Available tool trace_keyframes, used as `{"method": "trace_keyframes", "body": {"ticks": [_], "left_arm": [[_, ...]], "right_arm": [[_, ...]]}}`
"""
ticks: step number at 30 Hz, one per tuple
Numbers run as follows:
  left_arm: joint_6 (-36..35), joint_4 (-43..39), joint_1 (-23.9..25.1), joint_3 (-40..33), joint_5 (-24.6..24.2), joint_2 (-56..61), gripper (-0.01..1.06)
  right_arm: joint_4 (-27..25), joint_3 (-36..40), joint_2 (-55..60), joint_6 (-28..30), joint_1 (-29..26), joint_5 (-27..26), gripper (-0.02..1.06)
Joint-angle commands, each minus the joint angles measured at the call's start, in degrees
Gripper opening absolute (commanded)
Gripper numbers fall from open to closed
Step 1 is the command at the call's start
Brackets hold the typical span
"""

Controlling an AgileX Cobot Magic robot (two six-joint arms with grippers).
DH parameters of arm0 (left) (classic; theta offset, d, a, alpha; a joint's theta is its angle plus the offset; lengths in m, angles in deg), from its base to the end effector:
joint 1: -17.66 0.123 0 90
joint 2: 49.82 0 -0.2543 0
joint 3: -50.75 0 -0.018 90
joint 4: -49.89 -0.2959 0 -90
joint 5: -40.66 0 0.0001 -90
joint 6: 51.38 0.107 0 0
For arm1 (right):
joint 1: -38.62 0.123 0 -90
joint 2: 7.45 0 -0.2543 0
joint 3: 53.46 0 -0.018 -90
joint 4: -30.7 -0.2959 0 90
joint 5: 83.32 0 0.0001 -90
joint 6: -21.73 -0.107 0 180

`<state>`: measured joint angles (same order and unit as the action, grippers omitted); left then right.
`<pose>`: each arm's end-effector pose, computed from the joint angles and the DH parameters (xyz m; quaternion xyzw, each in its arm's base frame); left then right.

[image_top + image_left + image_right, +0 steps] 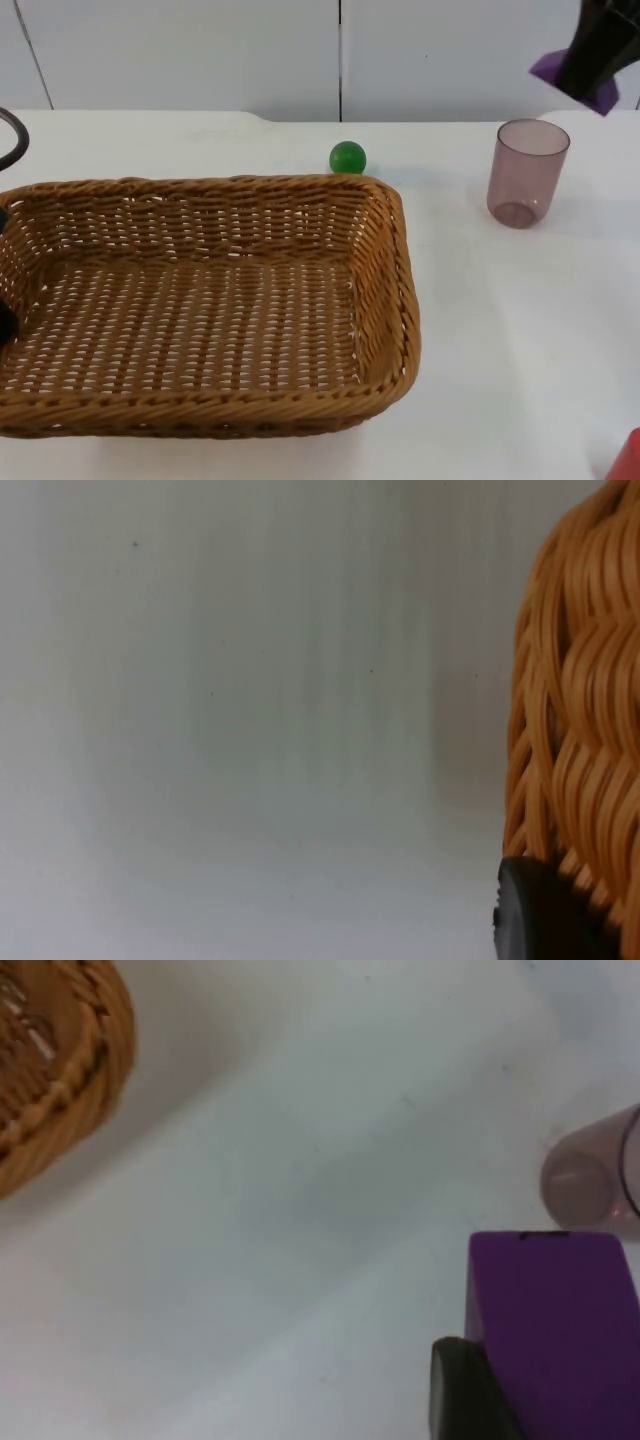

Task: Pick up the basket with the left hand and place the triangular block into the basket with the right hand.

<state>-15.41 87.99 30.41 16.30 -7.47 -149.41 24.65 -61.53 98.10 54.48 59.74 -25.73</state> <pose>0.2793 0.0128 0.0863 -0.0277 0.9705 -0.2250 0.0822 0.3781 0.1562 0.2507 -0.4256 0.8774 0.0275 0.2195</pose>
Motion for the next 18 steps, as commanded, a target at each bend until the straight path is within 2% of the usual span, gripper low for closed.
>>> {"method": "trace_keyframes", "body": {"ticks": [1, 2, 5, 6, 8, 11, 15, 18], "left_arm": [[0.0, 1.7, -0.3, 0.1, -0.6, 0.5, 0.00], [0.0, 1.7, -0.3, 0.1, -0.6, 0.5, 0.00], [0.0, 1.7, -0.3, 0.1, -0.6, 0.5, 0.00], [0.0, 1.7, -0.3, 0.1, -0.6, 0.5, 0.00], [0.0, 1.7, -0.3, 0.1, -0.6, 0.5, 0.00], [0.0, 1.7, -0.3, 0.1, -0.6, 0.5, 0.00], [0.2, 1.7, -0.3, 0.1, -0.6, 0.5, 0.00], [0.1, 1.6, -0.3, 0.1, -0.6, 0.5, 0.00]], "right_arm": [[-0.6, -0.1, -0.8, -1.3, 4.7, 0.9, 0.00], [-0.6, -0.1, -0.8, -1.3, 4.7, 0.9, 0.00], [-0.6, -0.1, -0.8, -4.3, 12.9, -2.6, 0.00], [-0.6, -0.1, -0.8, -4.3, 12.9, -2.6, 0.00], [-0.7, -0.1, -0.8, -7.7, 17.4, -6.1, 0.00], [-0.6, -0.1, 0.4, -7.8, 23.2, -10.6, 0.00], [-1.3, -0.1, 3.1, -7.8, 26.3, -13.8, 0.00], [-2.3, -0.1, 5.5, -7.8, 26.8, -14.1, 0.00]]}}
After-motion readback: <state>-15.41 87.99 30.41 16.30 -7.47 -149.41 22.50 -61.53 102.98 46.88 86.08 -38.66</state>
